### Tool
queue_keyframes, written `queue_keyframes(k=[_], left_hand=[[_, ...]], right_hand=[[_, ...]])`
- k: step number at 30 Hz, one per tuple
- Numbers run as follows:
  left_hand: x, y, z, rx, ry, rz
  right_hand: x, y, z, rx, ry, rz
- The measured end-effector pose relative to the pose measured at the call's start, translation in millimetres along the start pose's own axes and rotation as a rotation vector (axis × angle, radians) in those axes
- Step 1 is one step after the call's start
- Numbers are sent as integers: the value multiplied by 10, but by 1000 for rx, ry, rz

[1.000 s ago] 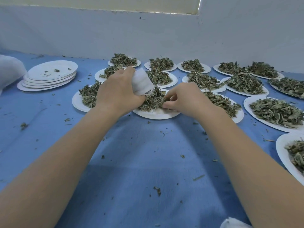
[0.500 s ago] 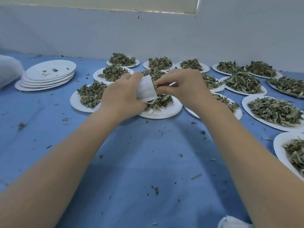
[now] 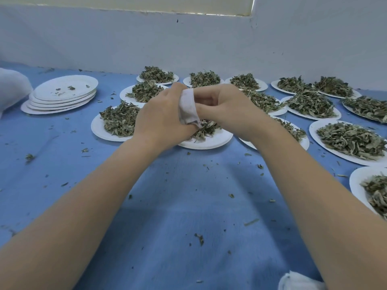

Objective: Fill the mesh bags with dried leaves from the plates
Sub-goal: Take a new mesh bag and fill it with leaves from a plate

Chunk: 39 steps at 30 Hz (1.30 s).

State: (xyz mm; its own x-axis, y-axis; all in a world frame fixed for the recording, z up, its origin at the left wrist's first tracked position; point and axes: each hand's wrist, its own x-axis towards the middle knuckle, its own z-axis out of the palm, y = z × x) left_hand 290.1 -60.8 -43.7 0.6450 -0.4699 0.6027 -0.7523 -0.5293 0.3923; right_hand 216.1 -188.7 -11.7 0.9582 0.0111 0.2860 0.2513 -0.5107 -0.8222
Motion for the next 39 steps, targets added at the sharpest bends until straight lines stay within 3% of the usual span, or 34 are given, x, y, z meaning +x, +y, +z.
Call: queue_keyframes(k=[4, 7, 11, 16, 19, 22, 25, 28, 30, 32, 39], left_hand=[[-9, 50, 21, 50, 2, 7], [-35, 84, 24, -38, 12, 9], [0, 24, -23, -120, 53, 29], [63, -149, -95, 0, 86, -48], [71, -181, -102, 122, 63, -25], [62, -218, -105, 169, 57, -55], [57, -261, -119, 194, 74, -98], [58, -268, -112, 205, 84, -120], [59, -262, -109, 211, 86, -110], [63, -254, -113, 217, 93, -109], [79, -238, -146, 276, 43, -118]], right_hand=[[54, -23, 140, -240, 135, -15], [129, -40, 198, -359, 139, 14], [178, -147, 24, -221, -10, -2], [265, -172, -162, -116, -115, -3], [242, -43, -162, 20, -27, -4], [215, 158, -168, 168, 189, 74], [229, 365, -173, -268, 276, 181], [252, 475, -162, -730, 1, 316], [279, 496, -126, -795, -154, 374], [291, 489, -103, -786, -198, 380], [231, 456, -103, -815, -52, 229]])
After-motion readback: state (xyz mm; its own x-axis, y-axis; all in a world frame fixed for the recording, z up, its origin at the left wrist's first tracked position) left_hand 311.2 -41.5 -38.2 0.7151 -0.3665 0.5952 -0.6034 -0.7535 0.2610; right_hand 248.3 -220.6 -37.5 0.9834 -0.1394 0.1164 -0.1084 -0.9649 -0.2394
